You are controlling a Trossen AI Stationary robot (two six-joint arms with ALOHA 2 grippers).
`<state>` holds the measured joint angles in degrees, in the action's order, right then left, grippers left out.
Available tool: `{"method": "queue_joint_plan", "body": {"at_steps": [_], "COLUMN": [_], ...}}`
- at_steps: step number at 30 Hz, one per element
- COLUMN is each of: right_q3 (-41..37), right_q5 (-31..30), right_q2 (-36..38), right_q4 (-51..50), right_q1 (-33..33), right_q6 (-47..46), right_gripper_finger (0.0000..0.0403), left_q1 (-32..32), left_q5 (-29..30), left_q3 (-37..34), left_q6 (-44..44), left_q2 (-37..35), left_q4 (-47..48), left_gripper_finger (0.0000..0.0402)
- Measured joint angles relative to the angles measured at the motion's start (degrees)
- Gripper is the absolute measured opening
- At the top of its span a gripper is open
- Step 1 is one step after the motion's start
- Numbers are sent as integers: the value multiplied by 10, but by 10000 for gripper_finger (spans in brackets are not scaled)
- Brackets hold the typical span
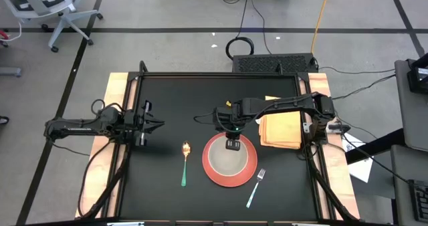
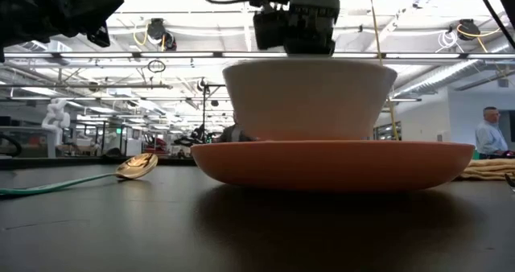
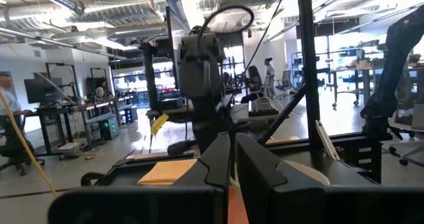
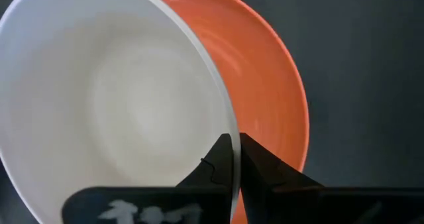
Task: Set table place
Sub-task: Put the white bowl on the orange plate
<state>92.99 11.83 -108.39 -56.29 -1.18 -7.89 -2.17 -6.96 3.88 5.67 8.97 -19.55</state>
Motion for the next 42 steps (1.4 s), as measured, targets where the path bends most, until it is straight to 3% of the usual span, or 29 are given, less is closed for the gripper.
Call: {"method": "queue_joint_plan", "body": {"at_steps": [4,42], "right_q3": [-1,-43], "right_q5": [33,32], "right_q2": [-17,-22], "right_q4": [11,44], "right_q1": [8,-19], "right_q6": [0,93], "right_gripper_finger": [0,0], "left_q1": [0,0], "left_q5": [0,0], "left_q3": [0,0], "left_q6": [-1,-17], "left_q2": [0,0], "left_q4": [0,6], "left_gripper_finger": [31,31]}}
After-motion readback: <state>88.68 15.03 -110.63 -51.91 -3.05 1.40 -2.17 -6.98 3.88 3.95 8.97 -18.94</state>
